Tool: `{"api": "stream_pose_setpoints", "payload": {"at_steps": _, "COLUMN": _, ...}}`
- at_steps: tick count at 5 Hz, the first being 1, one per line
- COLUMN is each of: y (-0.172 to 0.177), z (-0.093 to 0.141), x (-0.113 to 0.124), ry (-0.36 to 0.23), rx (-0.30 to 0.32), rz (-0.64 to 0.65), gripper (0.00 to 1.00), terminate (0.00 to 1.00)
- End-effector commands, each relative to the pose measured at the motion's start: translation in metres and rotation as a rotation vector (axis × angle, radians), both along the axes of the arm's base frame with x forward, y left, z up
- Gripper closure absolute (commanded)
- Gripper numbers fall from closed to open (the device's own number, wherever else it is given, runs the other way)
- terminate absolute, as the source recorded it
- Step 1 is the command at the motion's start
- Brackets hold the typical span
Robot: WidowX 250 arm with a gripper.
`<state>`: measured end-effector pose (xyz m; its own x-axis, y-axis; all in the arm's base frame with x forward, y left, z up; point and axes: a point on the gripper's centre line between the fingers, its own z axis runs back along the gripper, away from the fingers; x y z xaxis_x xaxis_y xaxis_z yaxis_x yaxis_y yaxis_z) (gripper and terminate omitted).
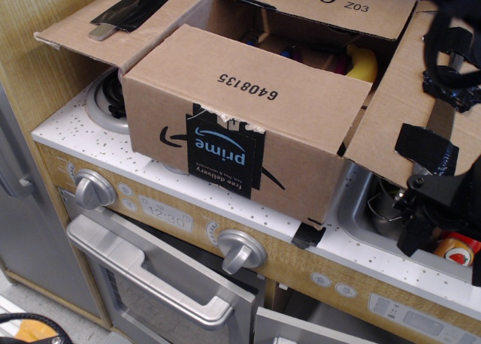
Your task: Close large4fbox flaps
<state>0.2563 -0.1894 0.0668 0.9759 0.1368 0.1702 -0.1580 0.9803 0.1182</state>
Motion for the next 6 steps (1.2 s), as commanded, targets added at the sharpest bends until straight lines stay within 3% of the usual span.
{"api": "stream_pose_setpoints", "payload": {"at_steps": 1, "y": -0.001, "z": -0.003, "x": 0.017, "ry": -0.171, "rx": -0.048, "rz": -0.087, "gripper": 0.0, "terminate": 0.0}}
{"api": "stream_pose_setpoints", "payload": {"at_steps": 2, "y": -0.005, "z": -0.007, "x": 0.015, "ry": -0.281, "rx": -0.032, "rz": -0.109, "gripper": 0.0, "terminate": 0.0}}
{"api": "stream_pose_setpoints", "payload": {"at_steps": 3, "y": -0.007, "z": 0.016, "x": 0.017, "ry": -0.363, "rx": 0.041, "rz": -0.136, "gripper": 0.0, "terminate": 0.0}}
{"api": "stream_pose_setpoints", "payload": {"at_steps": 4, "y": -0.012, "z": 0.041, "x": 0.022, "ry": -0.4, "rx": 0.08, "rz": -0.146, "gripper": 0.0, "terminate": 0.0}}
{"api": "stream_pose_setpoints", "payload": {"at_steps": 6, "y": -0.013, "z": 0.058, "x": 0.047, "ry": -0.439, "rx": 0.107, "rz": -0.209, "gripper": 0.0, "terminate": 0.0}}
